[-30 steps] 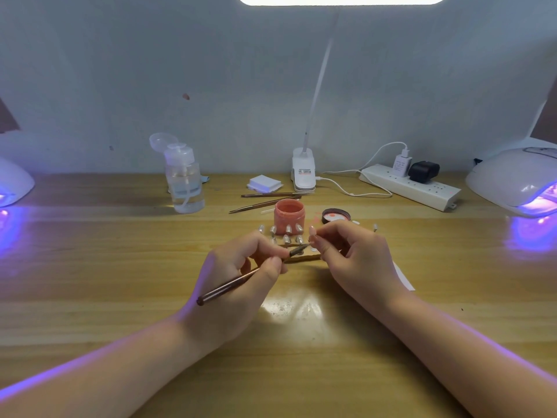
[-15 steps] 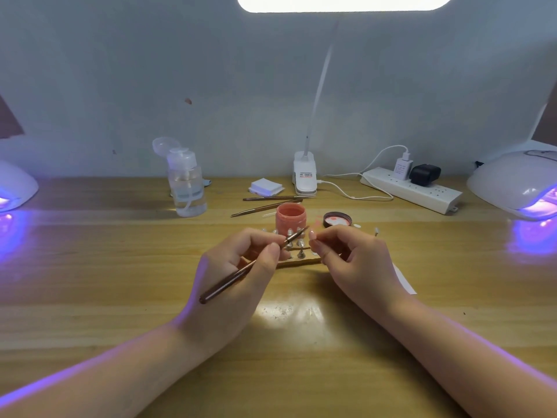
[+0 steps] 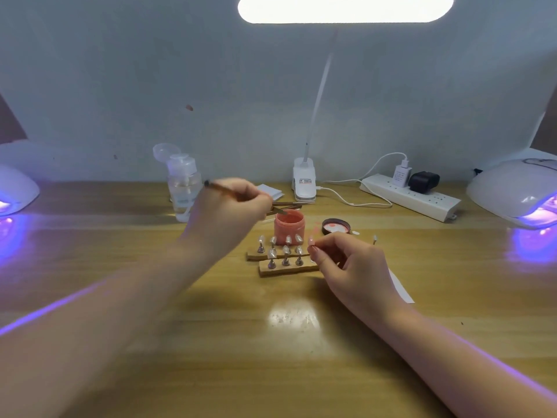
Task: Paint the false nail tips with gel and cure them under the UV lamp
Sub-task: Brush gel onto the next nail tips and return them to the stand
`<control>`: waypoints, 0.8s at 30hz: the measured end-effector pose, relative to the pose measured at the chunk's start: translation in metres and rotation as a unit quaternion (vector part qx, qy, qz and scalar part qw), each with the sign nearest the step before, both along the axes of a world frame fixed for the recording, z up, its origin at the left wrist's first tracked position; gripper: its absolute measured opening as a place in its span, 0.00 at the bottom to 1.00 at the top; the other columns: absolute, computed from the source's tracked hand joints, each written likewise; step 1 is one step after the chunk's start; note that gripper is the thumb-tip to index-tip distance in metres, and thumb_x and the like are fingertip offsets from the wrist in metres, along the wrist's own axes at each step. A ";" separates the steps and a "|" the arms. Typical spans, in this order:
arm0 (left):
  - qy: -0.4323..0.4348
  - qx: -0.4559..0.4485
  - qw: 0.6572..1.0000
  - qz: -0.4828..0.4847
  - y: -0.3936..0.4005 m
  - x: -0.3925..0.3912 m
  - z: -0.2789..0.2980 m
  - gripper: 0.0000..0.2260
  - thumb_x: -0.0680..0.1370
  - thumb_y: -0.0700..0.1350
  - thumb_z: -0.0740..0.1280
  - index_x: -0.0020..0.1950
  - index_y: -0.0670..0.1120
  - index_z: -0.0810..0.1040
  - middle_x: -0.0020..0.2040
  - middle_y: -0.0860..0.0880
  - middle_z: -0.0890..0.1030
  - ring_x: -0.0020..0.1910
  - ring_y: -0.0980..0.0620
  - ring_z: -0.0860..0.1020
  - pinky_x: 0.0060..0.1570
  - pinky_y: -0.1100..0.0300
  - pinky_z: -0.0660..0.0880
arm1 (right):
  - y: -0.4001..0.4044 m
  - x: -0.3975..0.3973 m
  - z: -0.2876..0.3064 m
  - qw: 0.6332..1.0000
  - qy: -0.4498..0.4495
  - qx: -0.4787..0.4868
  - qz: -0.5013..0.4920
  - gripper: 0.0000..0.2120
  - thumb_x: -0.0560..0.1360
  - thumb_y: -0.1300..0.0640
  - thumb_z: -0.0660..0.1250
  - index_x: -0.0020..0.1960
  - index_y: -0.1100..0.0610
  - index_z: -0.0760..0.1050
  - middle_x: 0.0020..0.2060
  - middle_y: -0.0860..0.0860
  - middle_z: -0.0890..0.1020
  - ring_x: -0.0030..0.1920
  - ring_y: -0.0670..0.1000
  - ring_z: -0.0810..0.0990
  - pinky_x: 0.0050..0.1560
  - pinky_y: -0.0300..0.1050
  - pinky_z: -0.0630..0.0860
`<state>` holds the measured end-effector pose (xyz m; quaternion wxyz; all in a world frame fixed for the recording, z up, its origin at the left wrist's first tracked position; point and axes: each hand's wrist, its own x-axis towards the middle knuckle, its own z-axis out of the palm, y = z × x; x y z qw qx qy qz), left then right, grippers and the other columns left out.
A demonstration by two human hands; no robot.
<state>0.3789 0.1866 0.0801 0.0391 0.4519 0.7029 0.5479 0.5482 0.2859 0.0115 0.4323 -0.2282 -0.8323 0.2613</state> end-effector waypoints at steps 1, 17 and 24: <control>0.028 -0.033 0.999 0.013 0.009 -0.005 0.008 0.07 0.71 0.44 0.69 0.33 0.49 0.83 0.31 0.53 0.82 0.29 0.63 0.75 0.31 0.66 0.70 | 0.000 0.000 0.000 1.000 0.000 0.003 0.001 0.01 0.74 0.60 0.72 0.45 0.56 0.83 0.33 0.46 0.82 0.33 0.49 0.77 0.37 0.45 0.74; 0.072 -0.303 0.950 0.010 0.089 -0.011 0.029 0.11 0.69 0.42 0.74 0.49 0.41 0.81 0.47 0.46 0.82 0.46 0.49 0.79 0.45 0.53 0.78 | -0.001 -0.001 0.000 1.000 0.007 0.029 0.006 0.01 0.73 0.61 0.72 0.44 0.57 0.83 0.33 0.45 0.82 0.33 0.49 0.77 0.33 0.42 0.72; -0.107 -0.182 0.977 0.031 0.066 -0.033 0.035 0.04 0.73 0.40 0.65 0.39 0.42 0.76 0.29 0.48 0.82 0.25 0.55 0.69 0.26 0.64 0.64 | -0.001 -0.001 0.000 1.000 -0.004 0.028 0.004 0.01 0.73 0.60 0.72 0.44 0.57 0.83 0.33 0.47 0.82 0.33 0.50 0.77 0.34 0.43 0.73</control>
